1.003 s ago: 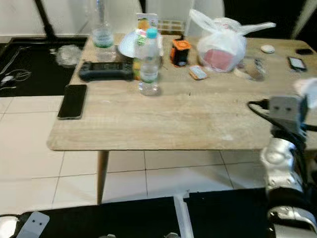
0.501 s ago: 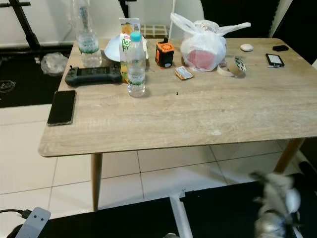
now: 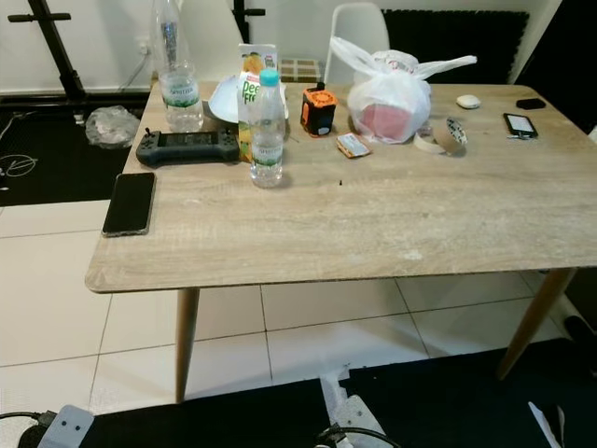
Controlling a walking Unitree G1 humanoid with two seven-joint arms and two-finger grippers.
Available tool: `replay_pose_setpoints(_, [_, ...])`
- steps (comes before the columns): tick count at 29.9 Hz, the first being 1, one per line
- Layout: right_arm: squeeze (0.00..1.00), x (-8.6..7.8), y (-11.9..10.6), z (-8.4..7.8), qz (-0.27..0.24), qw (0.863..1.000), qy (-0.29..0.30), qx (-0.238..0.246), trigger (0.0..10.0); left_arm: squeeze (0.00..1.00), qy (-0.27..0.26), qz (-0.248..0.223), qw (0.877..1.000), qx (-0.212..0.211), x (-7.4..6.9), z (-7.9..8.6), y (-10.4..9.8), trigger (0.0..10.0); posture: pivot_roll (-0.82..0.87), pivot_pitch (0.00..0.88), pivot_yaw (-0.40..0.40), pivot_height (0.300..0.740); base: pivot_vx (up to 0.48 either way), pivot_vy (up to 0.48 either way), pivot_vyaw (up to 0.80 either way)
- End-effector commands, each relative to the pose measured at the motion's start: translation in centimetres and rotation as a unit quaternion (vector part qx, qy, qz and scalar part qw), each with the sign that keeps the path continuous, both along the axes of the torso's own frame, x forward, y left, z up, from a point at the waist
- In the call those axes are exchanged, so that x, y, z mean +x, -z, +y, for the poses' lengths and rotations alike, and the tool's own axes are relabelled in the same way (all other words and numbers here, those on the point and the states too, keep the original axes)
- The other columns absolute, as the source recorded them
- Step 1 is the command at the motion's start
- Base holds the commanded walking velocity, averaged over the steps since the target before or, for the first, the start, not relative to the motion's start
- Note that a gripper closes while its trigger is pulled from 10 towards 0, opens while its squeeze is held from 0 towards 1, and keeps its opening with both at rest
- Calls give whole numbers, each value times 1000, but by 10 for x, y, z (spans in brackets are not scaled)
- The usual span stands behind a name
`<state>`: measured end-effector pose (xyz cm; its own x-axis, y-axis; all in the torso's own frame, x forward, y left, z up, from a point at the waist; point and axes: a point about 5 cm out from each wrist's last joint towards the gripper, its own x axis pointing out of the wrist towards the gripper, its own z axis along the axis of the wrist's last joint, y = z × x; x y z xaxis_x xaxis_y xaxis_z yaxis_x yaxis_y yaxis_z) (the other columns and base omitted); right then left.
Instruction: Restocking fridge
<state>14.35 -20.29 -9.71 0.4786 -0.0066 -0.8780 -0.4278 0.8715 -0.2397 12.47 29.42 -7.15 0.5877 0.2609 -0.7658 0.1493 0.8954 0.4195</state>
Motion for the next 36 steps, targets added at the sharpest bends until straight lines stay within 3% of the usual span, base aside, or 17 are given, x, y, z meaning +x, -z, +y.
replay_pose_setpoints(1, [0, -2, 1, 1, 6, 1000, 13, 1, 10000, 0, 7, 15, 1000, -7, -5, -8, 6, 10000, 157, 74, -46, 706, 0, 0, 0])
replay_pose_setpoints(11, [0, 3, 0, 4, 1, 1000, 1, 1, 10000, 0, 14, 10, 1000, -2, 7, -8, 2, 10000, 162, 70, -40, 706, 0, 0, -396])
replay_pose_setpoints(22, [0, -5, 3, 2, 13, 1000, 3, -2, 10000, 0, 15, 14, 1000, 2, 5, -8, 3, 10000, 165, 71, -42, 706, 0, 0, -750])
replay_pose_setpoints(36, [0, -1, 2, 4, 8, 1000, 4, 1, 10000, 0, 20, 2, 1000, 1, 12, -10, 1, 10000, 169, 74, -43, 706, 0, 0, -741])
